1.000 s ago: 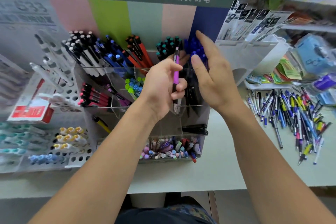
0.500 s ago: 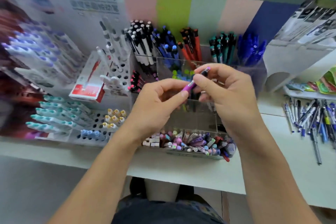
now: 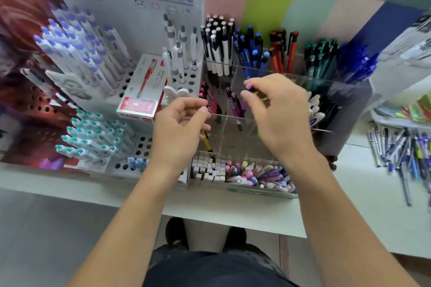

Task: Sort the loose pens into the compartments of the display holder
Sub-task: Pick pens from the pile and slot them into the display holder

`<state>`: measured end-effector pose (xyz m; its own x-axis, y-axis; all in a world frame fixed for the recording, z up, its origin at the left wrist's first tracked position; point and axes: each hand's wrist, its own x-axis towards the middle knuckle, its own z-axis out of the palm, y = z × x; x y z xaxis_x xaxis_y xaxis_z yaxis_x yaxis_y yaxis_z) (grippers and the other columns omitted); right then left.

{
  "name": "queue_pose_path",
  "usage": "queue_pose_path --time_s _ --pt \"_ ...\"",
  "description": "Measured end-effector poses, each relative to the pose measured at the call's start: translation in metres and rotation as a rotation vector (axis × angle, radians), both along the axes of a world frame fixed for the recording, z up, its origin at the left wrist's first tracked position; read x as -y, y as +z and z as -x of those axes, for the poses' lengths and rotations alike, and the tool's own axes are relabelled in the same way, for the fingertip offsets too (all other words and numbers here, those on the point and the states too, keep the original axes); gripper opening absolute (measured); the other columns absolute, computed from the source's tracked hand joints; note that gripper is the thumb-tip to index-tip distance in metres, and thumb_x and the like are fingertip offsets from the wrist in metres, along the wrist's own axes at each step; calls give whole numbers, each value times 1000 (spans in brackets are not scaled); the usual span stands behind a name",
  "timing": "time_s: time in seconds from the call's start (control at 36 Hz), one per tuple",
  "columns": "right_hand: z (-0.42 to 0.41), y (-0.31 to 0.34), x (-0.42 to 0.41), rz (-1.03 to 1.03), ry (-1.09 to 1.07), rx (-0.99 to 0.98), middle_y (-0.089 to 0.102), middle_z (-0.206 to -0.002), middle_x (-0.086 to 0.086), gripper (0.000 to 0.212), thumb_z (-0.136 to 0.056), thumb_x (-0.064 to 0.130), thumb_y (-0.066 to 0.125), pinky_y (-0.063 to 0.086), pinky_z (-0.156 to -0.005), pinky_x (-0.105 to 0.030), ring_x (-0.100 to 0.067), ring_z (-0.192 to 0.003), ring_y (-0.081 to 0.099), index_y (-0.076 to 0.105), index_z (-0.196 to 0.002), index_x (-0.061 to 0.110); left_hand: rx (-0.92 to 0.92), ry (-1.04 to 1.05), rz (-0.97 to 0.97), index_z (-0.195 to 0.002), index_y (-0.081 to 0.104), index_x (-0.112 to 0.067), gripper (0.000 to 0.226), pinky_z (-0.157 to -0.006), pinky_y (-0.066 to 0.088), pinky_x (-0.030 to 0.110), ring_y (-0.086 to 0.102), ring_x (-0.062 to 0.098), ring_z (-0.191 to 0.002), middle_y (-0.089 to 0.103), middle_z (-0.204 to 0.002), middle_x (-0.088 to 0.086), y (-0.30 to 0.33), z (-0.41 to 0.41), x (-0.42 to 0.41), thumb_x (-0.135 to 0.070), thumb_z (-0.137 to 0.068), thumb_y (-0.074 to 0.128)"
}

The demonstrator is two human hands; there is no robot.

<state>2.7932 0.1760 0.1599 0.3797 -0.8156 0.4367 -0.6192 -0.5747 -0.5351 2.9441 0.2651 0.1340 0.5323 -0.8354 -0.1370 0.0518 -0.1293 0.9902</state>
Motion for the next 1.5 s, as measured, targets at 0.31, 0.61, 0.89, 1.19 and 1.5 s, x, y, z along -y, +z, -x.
queue_pose_path --time_s 0.31,0.61,0.89,1.19,1.5 --pt "-22 -10 -5 47 -88 -78 76 -96 -8 21 -89 4 72 59 -79 -44 -25 -89 71 73 -110 6 -23 -56 36 -101 69 -19 11 -59 51 17 66 7 -68 72 -84 -2 -10 1 5 -10 -98 63" --pt "131 -20 -45 23 -381 426 70 -78 11 6 -93 12 71 53 -66 -20 -5 -70 67 75 -91 15 -74 -501 107 -88 67 -12 14 -48 42 14 56 4 -53 65 -69 1 -9 131 15 -1 -95 64" --pt "401 -111 -42 -751 -779 456 73 -82 -7 14 -93 20 67 63 -63 -35 -22 -70 74 69 -102 11 17 -781 -326 -109 66 -21 12 -62 53 28 70 13 -74 73 -97 2 -73 389 35 -24 -98 63" --pt "565 -140 -3 -915 -796 453 72 -83 -9 7 -93 19 68 64 -75 -43 -21 -71 70 67 -95 12 127 -655 -489 -134 55 -15 46 -92 58 43 65 21 -101 63 -115 4 -113 548 89 -33 -94 69" --pt "582 -168 109 -860 -669 304 73 -82 0 15 -91 24 69 60 -84 -51 -24 -82 72 66 -77 29 406 -343 -706 -142 39 -4 82 -98 45 39 46 34 -132 38 -147 13 -185 578 261 -48 -82 73"
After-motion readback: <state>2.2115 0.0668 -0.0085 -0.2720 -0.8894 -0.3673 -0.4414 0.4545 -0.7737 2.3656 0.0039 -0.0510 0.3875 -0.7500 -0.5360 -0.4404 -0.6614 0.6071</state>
